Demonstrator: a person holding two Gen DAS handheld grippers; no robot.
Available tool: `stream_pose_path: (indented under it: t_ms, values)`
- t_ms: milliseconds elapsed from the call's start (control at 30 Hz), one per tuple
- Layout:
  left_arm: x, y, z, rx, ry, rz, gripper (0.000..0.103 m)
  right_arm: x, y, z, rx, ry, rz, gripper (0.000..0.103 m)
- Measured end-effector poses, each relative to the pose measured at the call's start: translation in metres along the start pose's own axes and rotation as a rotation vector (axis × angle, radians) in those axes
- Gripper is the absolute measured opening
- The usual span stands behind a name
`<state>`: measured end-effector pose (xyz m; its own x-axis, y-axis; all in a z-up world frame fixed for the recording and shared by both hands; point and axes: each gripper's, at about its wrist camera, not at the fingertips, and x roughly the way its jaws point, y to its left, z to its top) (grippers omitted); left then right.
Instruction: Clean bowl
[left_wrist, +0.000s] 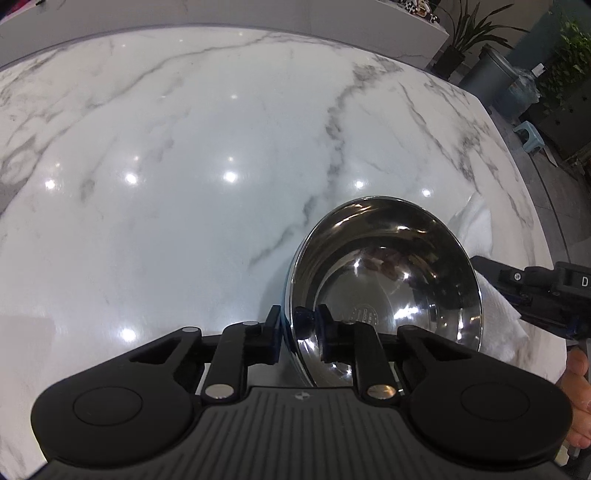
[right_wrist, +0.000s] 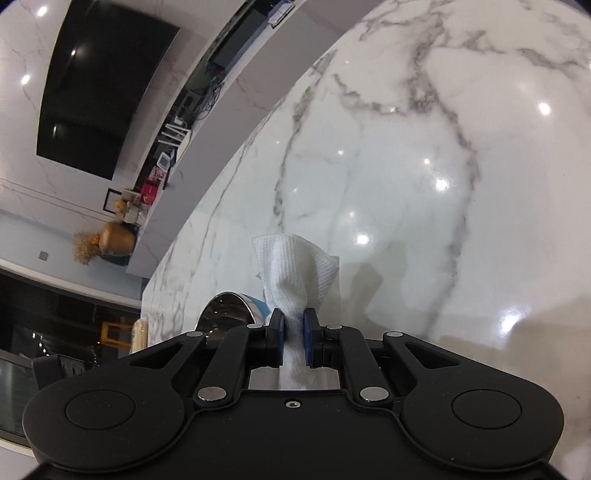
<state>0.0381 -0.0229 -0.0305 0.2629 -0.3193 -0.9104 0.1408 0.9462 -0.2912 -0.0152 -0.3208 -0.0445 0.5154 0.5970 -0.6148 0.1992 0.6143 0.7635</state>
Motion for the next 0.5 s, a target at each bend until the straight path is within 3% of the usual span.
stream_pose_path:
  t_ms: [167, 300, 500]
  values:
    - [0.005, -0.001, 0.0, -0.011, 0.025, -0.019, 0.019, 0.01, -0.004, -0.002, 0.017, 0.031, -0.021, 0.01]
    - [0.009, -0.001, 0.001, -0.02, 0.045, -0.033, 0.039, 0.022, -0.011, -0.005, 0.042, 0.077, -0.045, 0.01]
    - [0.009, -0.002, -0.003, -0.019, 0.052, -0.036, 0.038, 0.033, -0.013, -0.009, 0.045, 0.11, -0.074, 0.01]
